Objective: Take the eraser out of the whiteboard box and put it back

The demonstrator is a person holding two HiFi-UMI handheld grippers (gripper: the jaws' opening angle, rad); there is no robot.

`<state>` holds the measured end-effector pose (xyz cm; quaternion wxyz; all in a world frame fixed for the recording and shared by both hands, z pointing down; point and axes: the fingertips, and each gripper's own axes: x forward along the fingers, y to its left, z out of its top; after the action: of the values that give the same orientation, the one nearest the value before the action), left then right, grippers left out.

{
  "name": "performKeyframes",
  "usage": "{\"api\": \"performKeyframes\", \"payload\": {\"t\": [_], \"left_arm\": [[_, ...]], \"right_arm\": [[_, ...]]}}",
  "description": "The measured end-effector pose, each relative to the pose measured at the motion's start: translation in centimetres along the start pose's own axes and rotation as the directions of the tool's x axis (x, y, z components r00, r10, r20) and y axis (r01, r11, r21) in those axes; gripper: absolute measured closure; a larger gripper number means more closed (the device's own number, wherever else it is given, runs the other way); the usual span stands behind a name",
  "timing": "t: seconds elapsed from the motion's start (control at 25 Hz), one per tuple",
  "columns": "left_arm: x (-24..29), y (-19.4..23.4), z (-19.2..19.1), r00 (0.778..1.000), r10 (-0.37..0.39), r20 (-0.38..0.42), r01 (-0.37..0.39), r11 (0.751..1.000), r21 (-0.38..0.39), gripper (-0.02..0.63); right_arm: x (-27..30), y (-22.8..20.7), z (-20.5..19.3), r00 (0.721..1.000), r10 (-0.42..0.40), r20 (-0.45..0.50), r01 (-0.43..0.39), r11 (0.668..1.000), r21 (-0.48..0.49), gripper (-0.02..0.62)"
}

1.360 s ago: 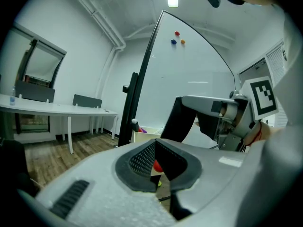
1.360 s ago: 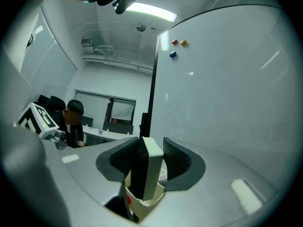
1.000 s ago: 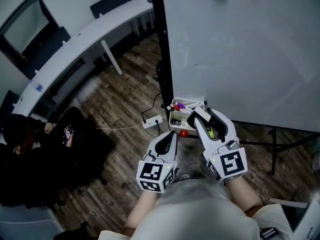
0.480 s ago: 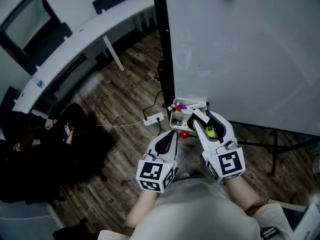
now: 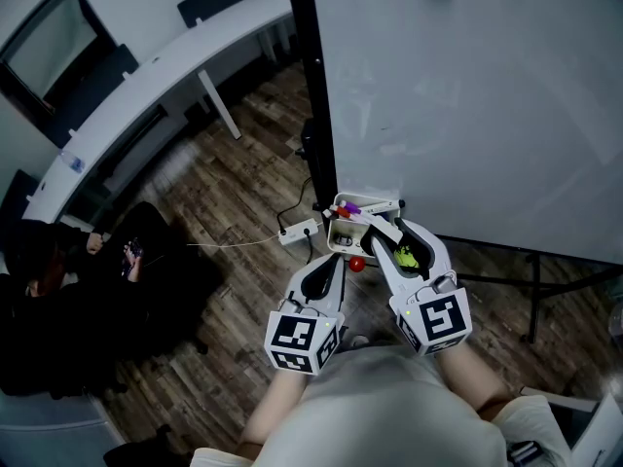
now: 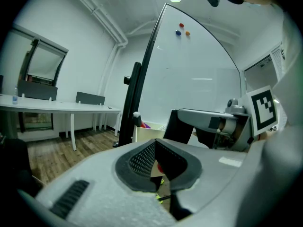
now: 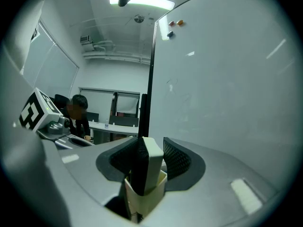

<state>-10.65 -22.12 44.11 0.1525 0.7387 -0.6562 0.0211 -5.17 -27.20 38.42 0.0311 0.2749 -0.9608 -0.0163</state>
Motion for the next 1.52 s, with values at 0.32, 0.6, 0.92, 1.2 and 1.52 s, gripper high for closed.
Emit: {"api": "performKeyframes", "payload": {"t": [0.32,0.6,0.92,1.2,1.52], "left_arm": [[0.3,0.0,0.0,1.0,0.004,-0.001,-0.004,1.0,-0.002,0.606],[0.5,-0.2,0.2,1.0,0.004,-0.001,-0.004,1.0,-0.003,0.606],[0.7,-0.4,0.2,1.0,0.006,-0.002,-0.006,1.0,-0.001,0.606],[0.8,-0.4,0.3,1.0,0.008,-0.003,-0.008,1.0,0.002,0.606],[0.8,-0.3,0.4,1.0,0.005,0.001,-0.005,1.0,0.002,0.606]], "right_arm": [[0.3,0.1,-0.8,1.0,0.015,-0.017,-0.015,1.0,-0.002,0.42],[0.5,0.2,-1.5,0.999,0.023,-0.037,-0.023,1.0,0.0,0.419],[0.8,0.4,-2.4,0.997,0.037,-0.064,-0.038,0.999,-0.003,0.419],[1.1,0.5,-3.4,0.995,0.048,-0.088,-0.048,0.999,-0.003,0.419],[1.3,0.7,-4.2,0.993,0.045,-0.108,-0.045,0.999,-0.003,0.417]]}}
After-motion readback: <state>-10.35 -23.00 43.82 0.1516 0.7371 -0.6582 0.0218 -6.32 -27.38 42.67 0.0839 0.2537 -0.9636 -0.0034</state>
